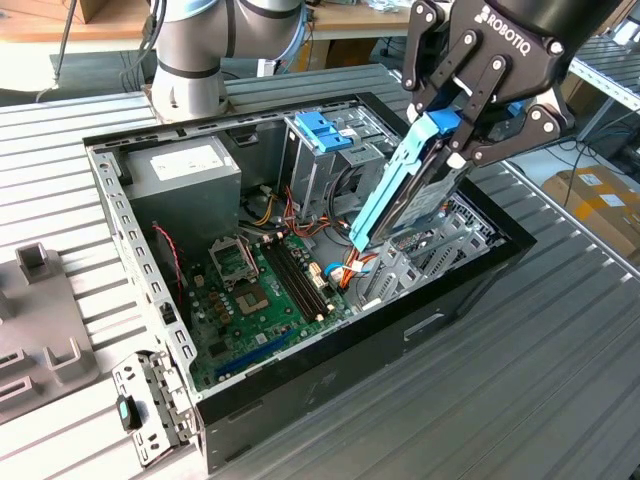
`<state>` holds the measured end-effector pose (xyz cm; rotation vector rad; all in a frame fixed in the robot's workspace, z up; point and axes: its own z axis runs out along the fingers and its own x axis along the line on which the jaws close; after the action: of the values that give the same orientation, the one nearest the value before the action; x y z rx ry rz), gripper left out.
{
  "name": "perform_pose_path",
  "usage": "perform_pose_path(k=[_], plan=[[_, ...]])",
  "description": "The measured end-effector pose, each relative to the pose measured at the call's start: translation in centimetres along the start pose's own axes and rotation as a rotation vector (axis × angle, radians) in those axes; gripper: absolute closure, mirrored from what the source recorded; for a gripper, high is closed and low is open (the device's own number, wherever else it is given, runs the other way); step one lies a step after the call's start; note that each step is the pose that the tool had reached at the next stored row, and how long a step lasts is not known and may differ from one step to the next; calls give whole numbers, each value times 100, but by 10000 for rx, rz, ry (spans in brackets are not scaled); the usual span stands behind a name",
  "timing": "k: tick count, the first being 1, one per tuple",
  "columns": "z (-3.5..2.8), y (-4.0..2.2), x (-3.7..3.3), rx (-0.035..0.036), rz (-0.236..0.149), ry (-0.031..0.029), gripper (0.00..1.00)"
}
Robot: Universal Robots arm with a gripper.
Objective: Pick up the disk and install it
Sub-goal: 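Pick up the disk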
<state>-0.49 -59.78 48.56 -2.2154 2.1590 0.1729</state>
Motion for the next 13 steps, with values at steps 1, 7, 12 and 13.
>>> perform_pose_path(k=[1,7,12,13], plan=[[1,-1,4,0,0,0,63],[9,-10,30,0,0,-1,63],[15,-17,59,0,0,0,63],[16,-18,66,0,0,0,63]])
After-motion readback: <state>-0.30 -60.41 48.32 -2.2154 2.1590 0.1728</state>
